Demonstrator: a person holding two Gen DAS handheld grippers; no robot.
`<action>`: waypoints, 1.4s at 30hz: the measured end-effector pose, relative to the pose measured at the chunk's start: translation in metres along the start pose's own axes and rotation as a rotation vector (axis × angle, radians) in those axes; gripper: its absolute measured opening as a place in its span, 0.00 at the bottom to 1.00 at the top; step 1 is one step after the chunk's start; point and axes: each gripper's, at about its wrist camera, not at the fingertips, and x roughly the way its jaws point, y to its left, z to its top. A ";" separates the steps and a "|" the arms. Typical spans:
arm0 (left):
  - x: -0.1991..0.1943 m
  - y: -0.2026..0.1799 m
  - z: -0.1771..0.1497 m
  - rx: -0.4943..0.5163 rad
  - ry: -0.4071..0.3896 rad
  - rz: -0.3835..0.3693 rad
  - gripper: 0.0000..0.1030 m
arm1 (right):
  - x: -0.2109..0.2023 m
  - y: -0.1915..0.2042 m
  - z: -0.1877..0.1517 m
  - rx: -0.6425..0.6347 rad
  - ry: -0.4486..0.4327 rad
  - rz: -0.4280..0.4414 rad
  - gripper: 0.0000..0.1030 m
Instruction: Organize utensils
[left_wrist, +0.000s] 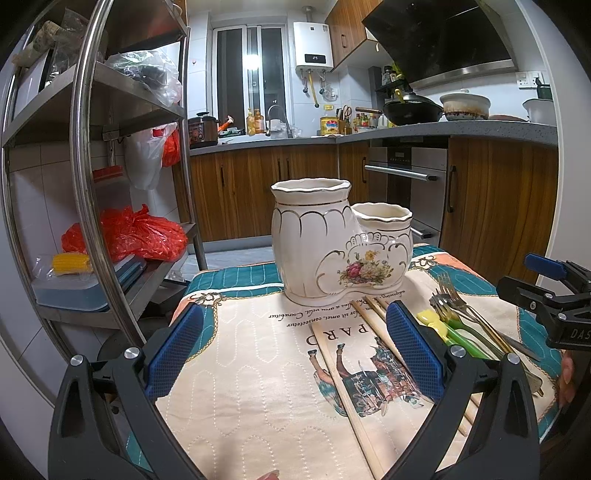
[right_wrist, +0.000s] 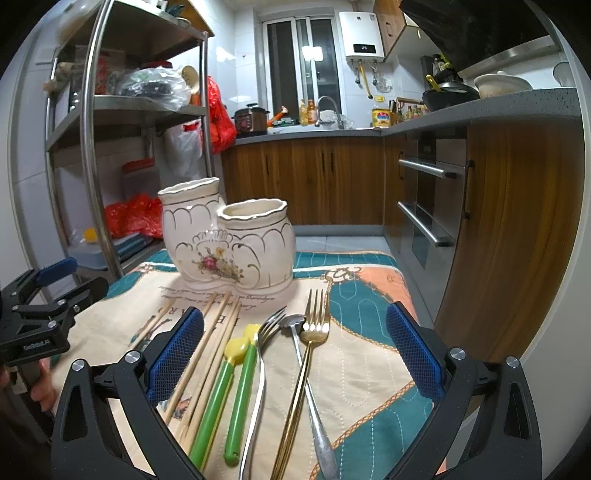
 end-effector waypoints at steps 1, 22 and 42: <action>0.000 0.000 0.000 0.000 0.001 -0.001 0.95 | 0.000 0.000 0.000 0.001 -0.001 0.000 0.95; 0.005 -0.002 -0.001 -0.006 0.017 -0.013 0.95 | 0.005 0.001 -0.002 0.015 0.023 0.011 0.95; 0.007 -0.001 -0.001 -0.012 0.022 -0.015 0.95 | 0.005 0.002 -0.002 0.019 0.023 0.012 0.95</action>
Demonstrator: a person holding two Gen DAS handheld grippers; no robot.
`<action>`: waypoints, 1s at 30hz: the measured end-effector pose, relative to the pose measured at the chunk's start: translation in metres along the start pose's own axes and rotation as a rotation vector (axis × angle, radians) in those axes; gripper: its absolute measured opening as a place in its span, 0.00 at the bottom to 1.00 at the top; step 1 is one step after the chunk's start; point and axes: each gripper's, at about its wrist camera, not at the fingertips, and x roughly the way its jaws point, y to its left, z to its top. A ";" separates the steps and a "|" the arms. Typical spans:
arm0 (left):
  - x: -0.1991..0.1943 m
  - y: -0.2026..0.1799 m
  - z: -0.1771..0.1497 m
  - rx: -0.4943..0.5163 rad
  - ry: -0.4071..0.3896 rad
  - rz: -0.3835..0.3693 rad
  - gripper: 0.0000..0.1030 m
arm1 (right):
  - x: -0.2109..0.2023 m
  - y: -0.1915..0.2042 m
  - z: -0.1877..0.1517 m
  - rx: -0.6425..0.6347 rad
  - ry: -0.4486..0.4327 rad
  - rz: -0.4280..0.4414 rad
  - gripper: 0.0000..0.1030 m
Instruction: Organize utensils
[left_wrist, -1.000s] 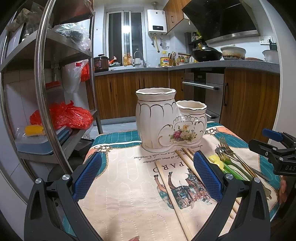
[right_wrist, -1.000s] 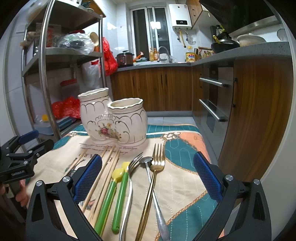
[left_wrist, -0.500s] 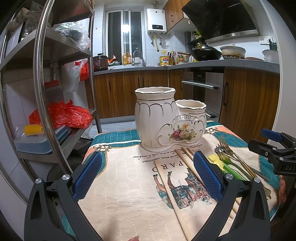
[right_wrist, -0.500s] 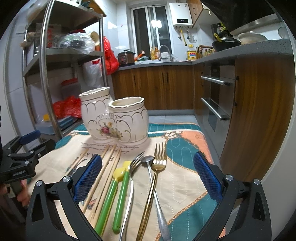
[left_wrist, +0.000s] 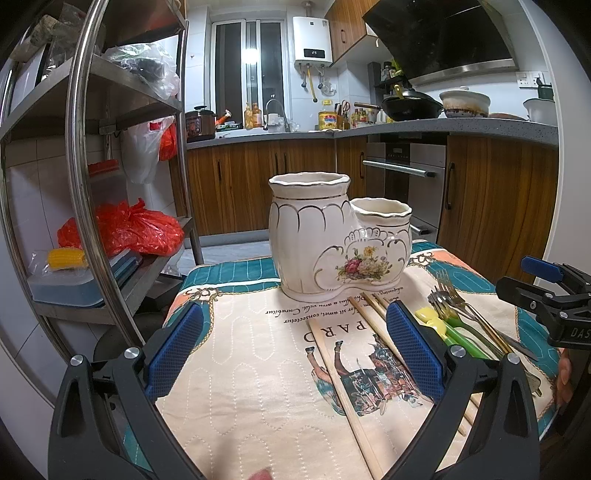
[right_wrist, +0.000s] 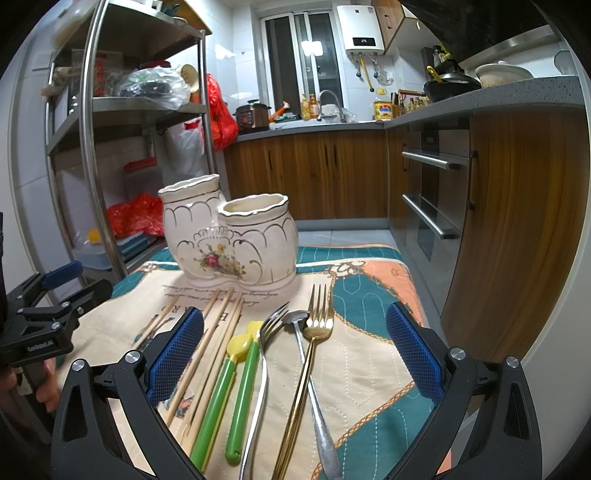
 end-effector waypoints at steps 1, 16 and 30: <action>0.000 0.000 0.000 -0.004 0.001 -0.005 0.95 | 0.001 0.001 0.000 0.000 0.000 0.000 0.95; 0.014 0.009 0.019 0.061 0.184 -0.037 0.95 | 0.017 -0.015 0.012 -0.016 0.171 -0.031 0.95; 0.036 -0.002 -0.006 0.115 0.461 -0.108 0.75 | 0.038 -0.001 0.015 -0.106 0.352 0.125 0.59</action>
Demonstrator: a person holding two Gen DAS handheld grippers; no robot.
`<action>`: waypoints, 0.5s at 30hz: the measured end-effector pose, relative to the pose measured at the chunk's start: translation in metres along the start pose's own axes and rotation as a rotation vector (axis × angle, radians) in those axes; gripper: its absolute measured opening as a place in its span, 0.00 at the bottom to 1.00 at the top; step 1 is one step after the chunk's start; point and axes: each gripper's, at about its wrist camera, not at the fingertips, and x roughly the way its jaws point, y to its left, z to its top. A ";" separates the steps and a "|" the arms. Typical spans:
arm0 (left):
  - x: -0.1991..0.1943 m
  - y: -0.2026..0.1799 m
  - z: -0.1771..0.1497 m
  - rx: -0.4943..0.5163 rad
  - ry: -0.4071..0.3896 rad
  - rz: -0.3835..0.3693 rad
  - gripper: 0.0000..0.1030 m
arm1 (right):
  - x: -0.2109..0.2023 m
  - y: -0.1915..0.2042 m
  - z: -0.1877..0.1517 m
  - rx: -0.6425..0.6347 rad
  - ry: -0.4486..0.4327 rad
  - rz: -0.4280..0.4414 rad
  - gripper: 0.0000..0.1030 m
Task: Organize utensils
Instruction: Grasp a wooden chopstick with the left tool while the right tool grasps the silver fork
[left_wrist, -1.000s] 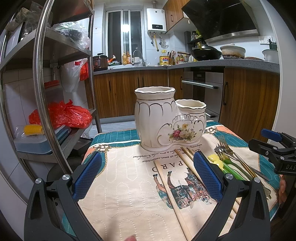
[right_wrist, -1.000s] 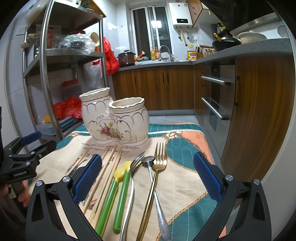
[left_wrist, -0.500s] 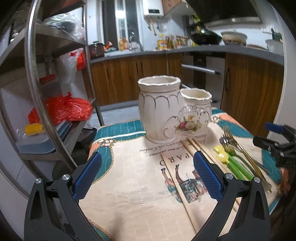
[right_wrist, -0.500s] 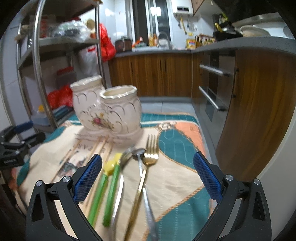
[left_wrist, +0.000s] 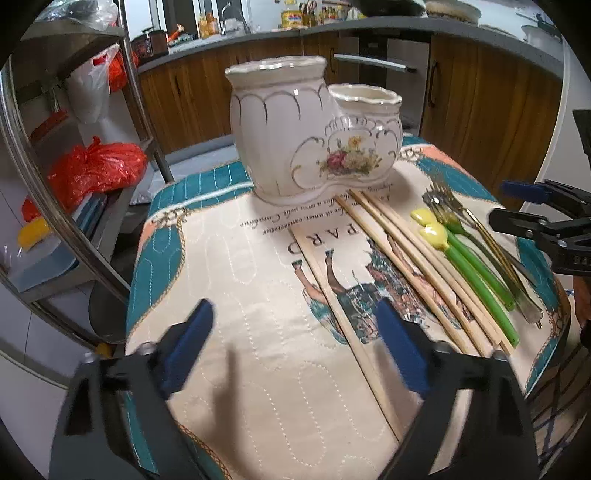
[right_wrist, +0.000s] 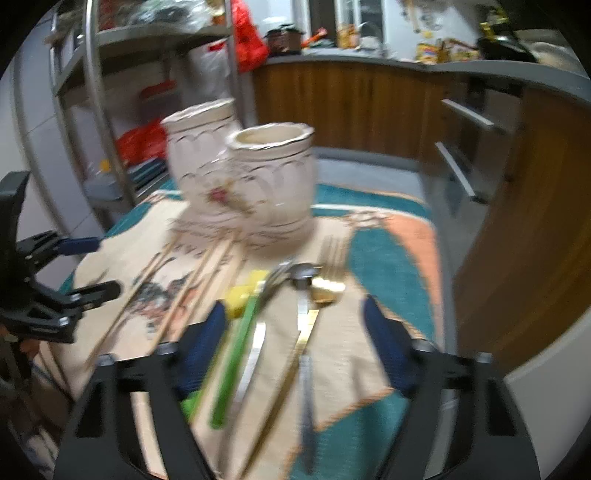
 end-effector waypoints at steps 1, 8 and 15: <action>0.001 0.000 0.000 -0.005 0.015 -0.020 0.67 | 0.005 0.005 0.001 -0.008 0.016 0.022 0.50; 0.013 -0.004 -0.001 -0.011 0.063 -0.080 0.29 | 0.027 0.017 0.007 -0.039 0.062 0.026 0.22; 0.024 -0.016 0.006 0.011 0.072 -0.074 0.26 | 0.044 0.011 0.013 -0.012 0.083 0.026 0.13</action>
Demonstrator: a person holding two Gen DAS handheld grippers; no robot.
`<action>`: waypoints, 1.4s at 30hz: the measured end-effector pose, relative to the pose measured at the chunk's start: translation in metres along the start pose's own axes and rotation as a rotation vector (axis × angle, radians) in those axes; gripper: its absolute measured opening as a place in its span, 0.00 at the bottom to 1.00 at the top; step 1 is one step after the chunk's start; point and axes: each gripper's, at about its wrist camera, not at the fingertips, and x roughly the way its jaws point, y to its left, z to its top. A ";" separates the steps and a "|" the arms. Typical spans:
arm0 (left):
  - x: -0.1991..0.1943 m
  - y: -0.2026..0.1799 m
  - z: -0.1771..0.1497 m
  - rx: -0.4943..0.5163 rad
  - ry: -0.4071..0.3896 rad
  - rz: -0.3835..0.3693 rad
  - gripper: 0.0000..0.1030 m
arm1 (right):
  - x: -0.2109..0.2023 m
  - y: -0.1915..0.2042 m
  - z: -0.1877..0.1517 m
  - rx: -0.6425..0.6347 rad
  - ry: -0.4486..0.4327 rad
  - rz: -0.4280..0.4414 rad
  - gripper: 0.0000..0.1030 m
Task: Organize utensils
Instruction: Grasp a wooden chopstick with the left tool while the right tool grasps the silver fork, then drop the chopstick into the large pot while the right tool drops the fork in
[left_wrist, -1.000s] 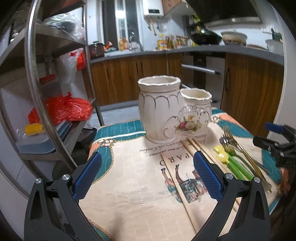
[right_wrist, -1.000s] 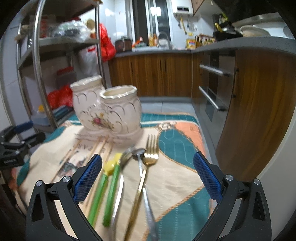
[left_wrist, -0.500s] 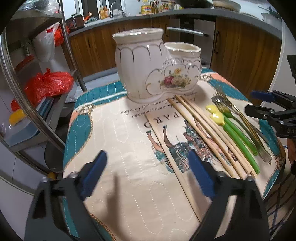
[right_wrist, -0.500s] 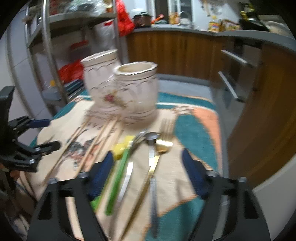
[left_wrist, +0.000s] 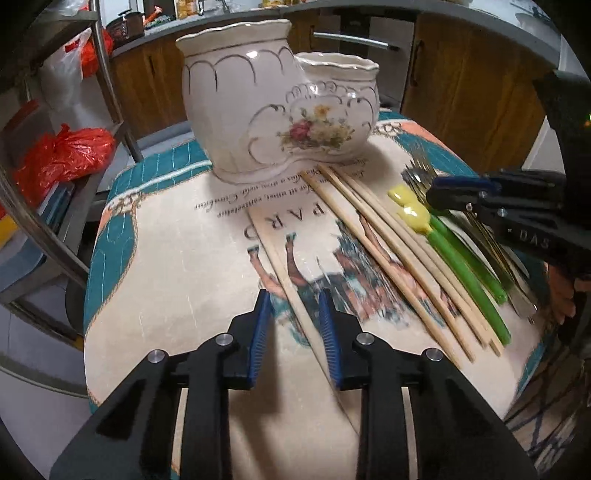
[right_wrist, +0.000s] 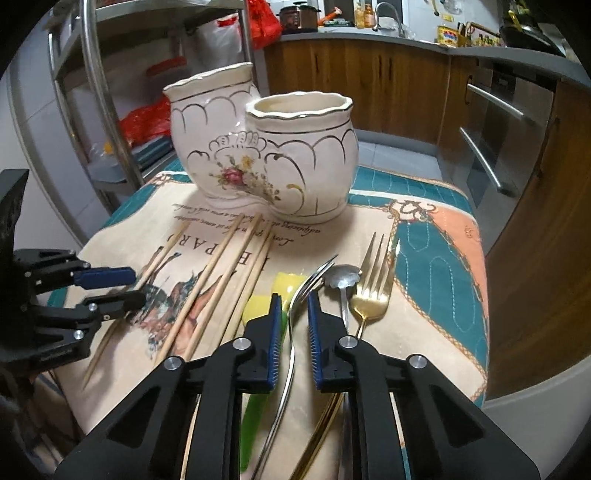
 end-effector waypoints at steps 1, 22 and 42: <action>0.001 0.002 0.002 -0.013 -0.005 0.000 0.25 | 0.001 0.000 0.000 0.000 0.002 -0.001 0.11; -0.035 0.027 -0.002 -0.043 -0.192 -0.052 0.06 | -0.064 0.010 0.002 -0.044 -0.225 0.029 0.04; -0.112 0.055 0.112 -0.071 -0.667 -0.116 0.06 | -0.132 0.016 0.101 -0.063 -0.667 0.006 0.02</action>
